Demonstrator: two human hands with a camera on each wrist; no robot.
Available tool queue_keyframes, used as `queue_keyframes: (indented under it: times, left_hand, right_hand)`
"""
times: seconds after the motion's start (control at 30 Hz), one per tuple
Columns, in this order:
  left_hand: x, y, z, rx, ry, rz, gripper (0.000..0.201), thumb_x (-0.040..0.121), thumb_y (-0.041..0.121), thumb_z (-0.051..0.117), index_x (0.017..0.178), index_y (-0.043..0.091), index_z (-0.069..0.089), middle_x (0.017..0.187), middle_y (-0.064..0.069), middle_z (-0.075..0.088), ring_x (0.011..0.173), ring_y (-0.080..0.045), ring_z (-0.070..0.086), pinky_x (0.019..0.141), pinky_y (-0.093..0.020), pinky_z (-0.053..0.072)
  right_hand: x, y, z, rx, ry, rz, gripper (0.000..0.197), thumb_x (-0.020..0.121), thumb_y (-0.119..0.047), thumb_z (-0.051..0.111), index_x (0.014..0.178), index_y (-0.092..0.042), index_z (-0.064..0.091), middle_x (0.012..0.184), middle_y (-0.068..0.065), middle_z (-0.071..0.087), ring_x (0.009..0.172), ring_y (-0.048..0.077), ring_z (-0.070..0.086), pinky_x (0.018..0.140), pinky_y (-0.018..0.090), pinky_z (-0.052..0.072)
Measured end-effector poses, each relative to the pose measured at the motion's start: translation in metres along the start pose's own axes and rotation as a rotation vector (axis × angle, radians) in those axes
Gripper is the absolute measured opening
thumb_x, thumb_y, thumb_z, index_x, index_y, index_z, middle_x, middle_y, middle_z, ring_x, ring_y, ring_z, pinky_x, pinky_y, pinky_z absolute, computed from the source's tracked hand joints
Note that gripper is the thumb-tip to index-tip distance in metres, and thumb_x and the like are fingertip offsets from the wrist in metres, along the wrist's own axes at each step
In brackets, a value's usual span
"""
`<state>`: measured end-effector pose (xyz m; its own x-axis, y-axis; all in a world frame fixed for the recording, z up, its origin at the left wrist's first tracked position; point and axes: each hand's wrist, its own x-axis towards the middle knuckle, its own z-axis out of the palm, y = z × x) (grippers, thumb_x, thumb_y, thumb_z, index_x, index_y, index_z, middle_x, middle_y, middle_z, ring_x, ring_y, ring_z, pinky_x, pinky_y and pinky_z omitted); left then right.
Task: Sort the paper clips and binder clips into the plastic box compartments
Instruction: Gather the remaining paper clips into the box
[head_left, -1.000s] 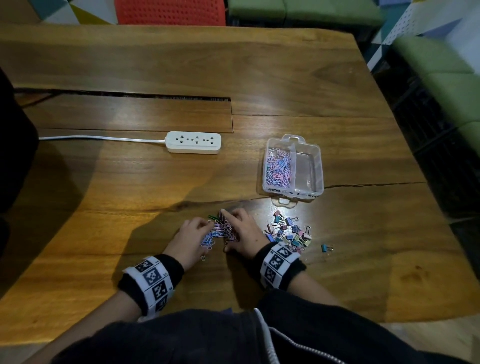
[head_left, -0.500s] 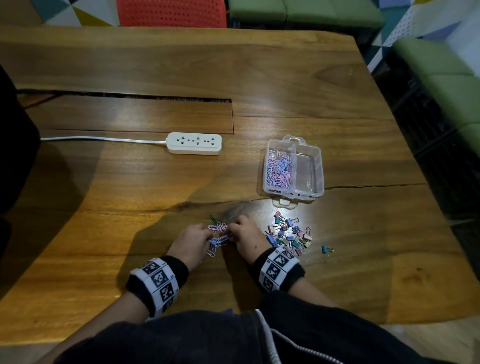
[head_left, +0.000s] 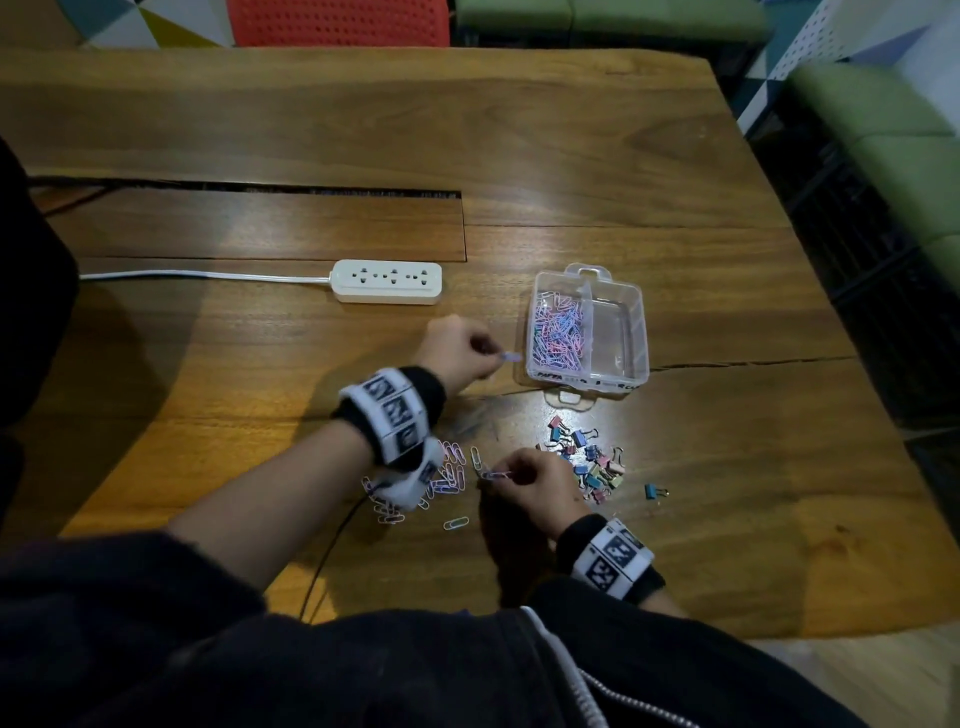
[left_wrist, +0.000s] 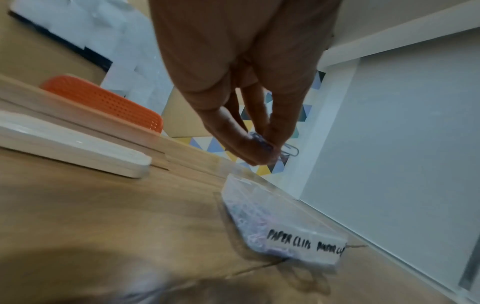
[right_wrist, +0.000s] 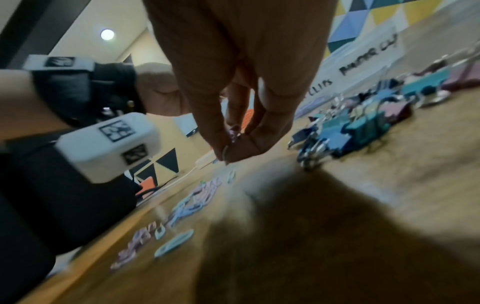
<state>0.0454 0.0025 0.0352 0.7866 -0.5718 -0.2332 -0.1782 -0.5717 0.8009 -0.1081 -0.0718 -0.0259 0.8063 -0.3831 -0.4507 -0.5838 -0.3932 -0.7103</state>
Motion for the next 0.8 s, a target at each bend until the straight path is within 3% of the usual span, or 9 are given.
queue_keyframes:
  times: [0.17, 0.3, 0.33, 0.4, 0.47, 0.53, 0.6, 0.7, 0.8]
  left_hand:
    - [0.038, 0.038, 0.034, -0.09, -0.051, 0.013, 0.018, 0.087, 0.01, 0.058, 0.098, -0.001, 0.066, 0.081, -0.003, 0.061, 0.073, -0.013, 0.058, 0.076, -0.025, 0.053]
    - [0.052, 0.04, 0.048, -0.122, -0.179, -0.097, 0.031, 0.096, 0.02, 0.042, 0.068, 0.013, 0.052, 0.067, -0.001, 0.049, 0.063, -0.014, 0.052, 0.065, -0.025, 0.047]
    - [0.052, 0.038, 0.048, -0.197, -0.184, -0.128, 0.029, 0.097, 0.018, 0.039, 0.07, 0.015, 0.051, 0.069, 0.001, 0.047, 0.063, -0.011, 0.049, 0.063, -0.022, 0.046]
    - [0.045, 0.032, 0.038, -0.346, -0.179, -0.156, 0.021, 0.097, 0.011, 0.038, 0.096, 0.009, 0.058, 0.077, 0.003, 0.048, 0.068, -0.008, 0.047, 0.063, -0.019, 0.043]
    - [0.033, 0.021, 0.024, -0.345, -0.16, -0.135, 0.025, 0.094, 0.009, 0.042, 0.115, 0.002, 0.055, 0.088, -0.001, 0.055, 0.076, -0.012, 0.051, 0.064, -0.02, 0.044]
    - [0.017, 0.004, 0.009, -0.135, -0.133, -0.08, 0.027, 0.089, 0.01, 0.053, 0.116, 0.005, 0.056, 0.106, -0.009, 0.06, 0.087, -0.018, 0.055, 0.071, -0.026, 0.046]
    - [-0.003, -0.019, -0.003, 0.186, -0.188, -0.072, 0.037, 0.083, 0.013, 0.064, 0.118, 0.008, 0.055, 0.12, -0.01, 0.058, 0.101, -0.021, 0.056, 0.085, -0.028, 0.045]
    - [-0.039, -0.051, -0.012, 0.528, -0.368, -0.26, 0.07, 0.072, 0.018, 0.075, 0.133, 0.014, 0.04, 0.133, -0.012, 0.044, 0.119, -0.027, 0.046, 0.101, -0.035, 0.043]
    - [-0.069, -0.075, -0.016, 0.625, -0.36, -0.383, 0.092, 0.063, 0.015, 0.081, 0.14, 0.019, 0.029, 0.14, -0.013, 0.033, 0.127, -0.031, 0.036, 0.103, -0.04, 0.041]
  right_hand:
    - [-0.008, 0.002, -0.03, 0.177, 0.069, 0.0, 0.008, 0.077, -0.007, 0.067, 0.08, -0.014, 0.065, 0.081, 0.0, 0.063, 0.078, 0.015, 0.059, 0.07, 0.027, 0.051]
    - [-0.003, -0.008, -0.064, 0.273, 0.143, -0.041, 0.024, 0.076, -0.001, 0.066, 0.069, -0.022, 0.06, 0.077, -0.002, 0.062, 0.076, 0.016, 0.061, 0.074, 0.031, 0.054]
    - [0.001, -0.011, -0.071, 0.282, 0.172, -0.059, 0.025, 0.075, 0.001, 0.066, 0.068, -0.022, 0.06, 0.075, -0.001, 0.063, 0.074, 0.017, 0.06, 0.074, 0.032, 0.054]
    - [0.012, -0.017, -0.084, 0.303, 0.221, -0.077, 0.024, 0.075, 0.001, 0.066, 0.069, -0.021, 0.06, 0.074, -0.001, 0.062, 0.072, 0.016, 0.06, 0.072, 0.028, 0.054]
    - [0.026, -0.026, -0.093, 0.305, 0.253, -0.083, 0.017, 0.077, 0.0, 0.064, 0.075, -0.017, 0.061, 0.076, -0.001, 0.061, 0.071, 0.013, 0.059, 0.068, 0.021, 0.053]
    - [0.042, -0.035, -0.098, 0.279, 0.314, -0.08, 0.009, 0.079, -0.003, 0.063, 0.087, -0.008, 0.063, 0.081, 0.001, 0.062, 0.074, 0.014, 0.059, 0.066, 0.019, 0.051]
    - [0.059, -0.041, -0.1, 0.256, 0.374, -0.067, 0.018, 0.08, -0.007, 0.063, 0.099, -0.004, 0.063, 0.091, 0.006, 0.064, 0.082, 0.017, 0.06, 0.072, 0.019, 0.05]
    - [0.072, -0.042, -0.096, 0.207, 0.325, -0.058, 0.029, 0.083, -0.011, 0.061, 0.111, -0.004, 0.059, 0.109, 0.01, 0.063, 0.098, 0.018, 0.058, 0.088, 0.026, 0.048]
    - [0.063, -0.038, -0.081, 0.198, 0.298, -0.085, 0.03, 0.085, -0.009, 0.057, 0.115, -0.006, 0.056, 0.117, 0.01, 0.059, 0.105, 0.018, 0.054, 0.091, 0.028, 0.048]
